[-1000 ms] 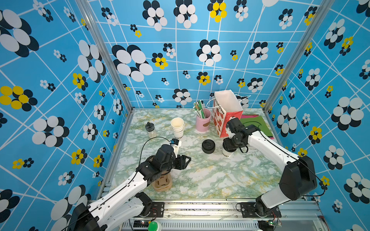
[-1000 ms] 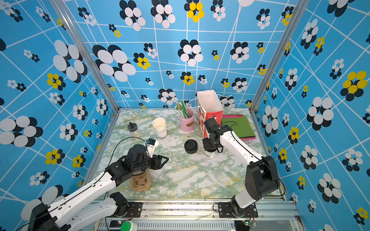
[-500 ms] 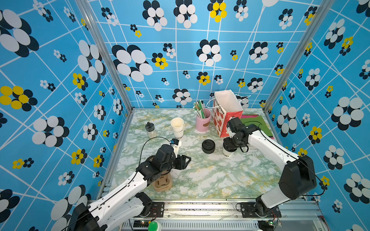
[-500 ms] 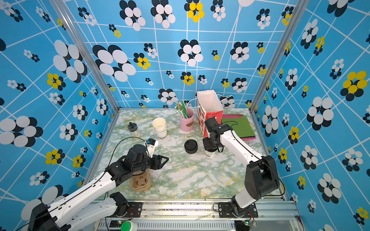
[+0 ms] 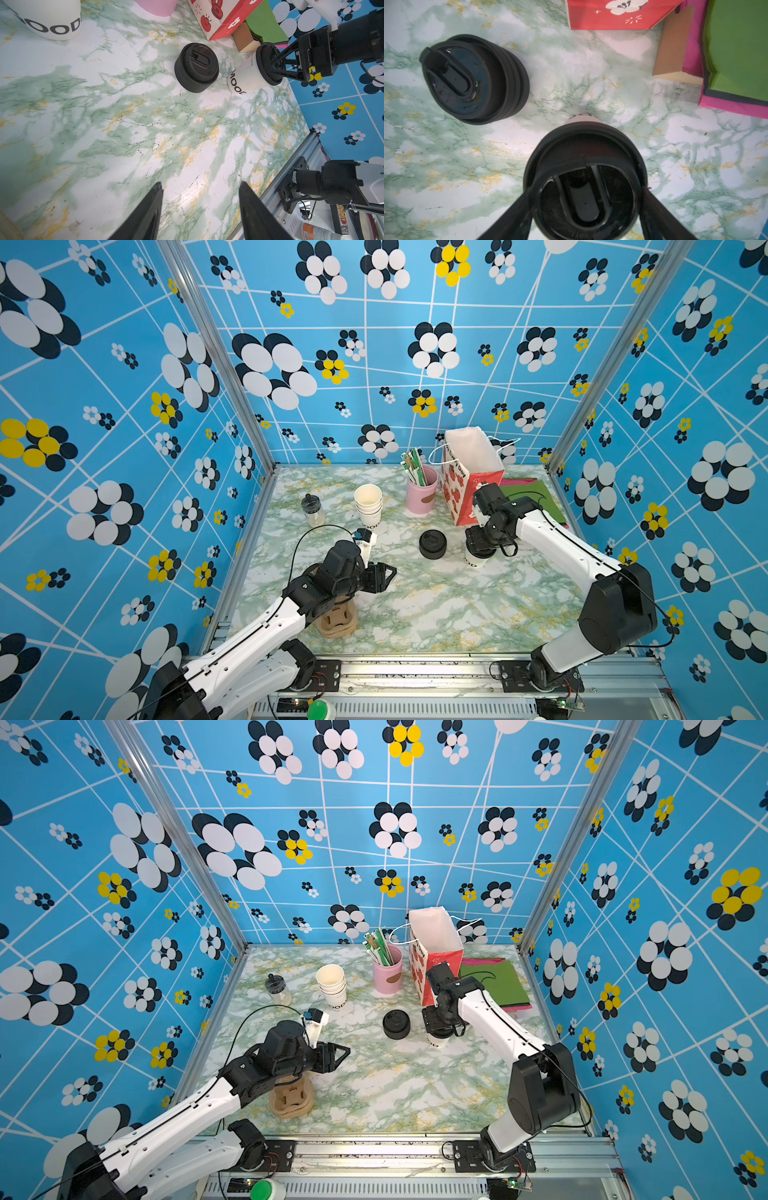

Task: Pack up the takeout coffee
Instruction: 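Lower the cup beside the other lidded cup and open the right gripper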

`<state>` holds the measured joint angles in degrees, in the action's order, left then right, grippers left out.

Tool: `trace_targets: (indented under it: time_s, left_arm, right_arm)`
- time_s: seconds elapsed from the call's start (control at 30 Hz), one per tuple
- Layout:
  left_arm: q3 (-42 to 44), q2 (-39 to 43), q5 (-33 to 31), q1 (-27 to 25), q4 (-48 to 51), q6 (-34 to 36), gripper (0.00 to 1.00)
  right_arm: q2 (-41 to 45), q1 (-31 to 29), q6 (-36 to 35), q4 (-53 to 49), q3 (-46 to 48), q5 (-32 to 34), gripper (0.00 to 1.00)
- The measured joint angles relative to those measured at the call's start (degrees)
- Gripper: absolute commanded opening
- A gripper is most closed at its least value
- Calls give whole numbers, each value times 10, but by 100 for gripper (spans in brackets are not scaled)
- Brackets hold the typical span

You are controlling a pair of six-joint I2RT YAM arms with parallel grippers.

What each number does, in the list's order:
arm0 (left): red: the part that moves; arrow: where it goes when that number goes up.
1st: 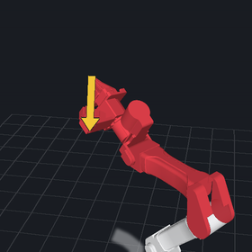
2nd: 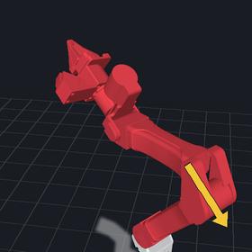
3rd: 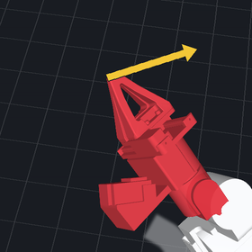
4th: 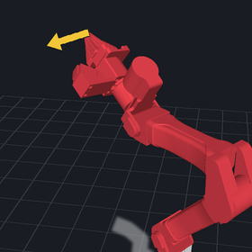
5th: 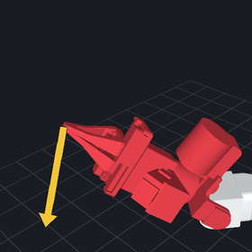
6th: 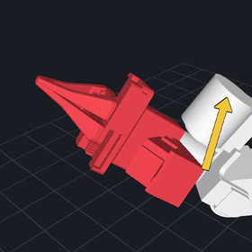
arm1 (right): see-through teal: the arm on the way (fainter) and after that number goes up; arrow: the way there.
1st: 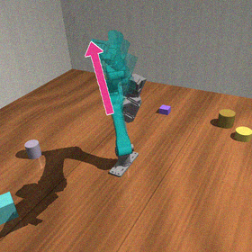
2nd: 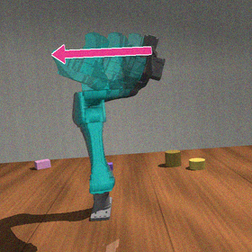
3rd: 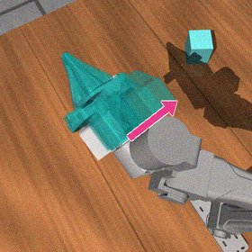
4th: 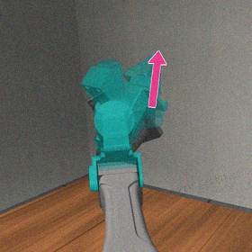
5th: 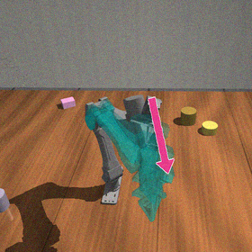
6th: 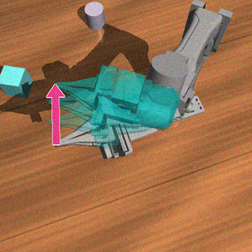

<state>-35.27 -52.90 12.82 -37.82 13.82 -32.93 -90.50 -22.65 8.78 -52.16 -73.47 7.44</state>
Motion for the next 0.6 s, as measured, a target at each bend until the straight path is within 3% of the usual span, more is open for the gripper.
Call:
trace_targets:
  time_s: [0.6]
  left_arm:
    - [13, 11, 0, 4, 0, 0, 61]
  right_arm:
    - [-5, 1, 0, -34, -13, 7, 90]
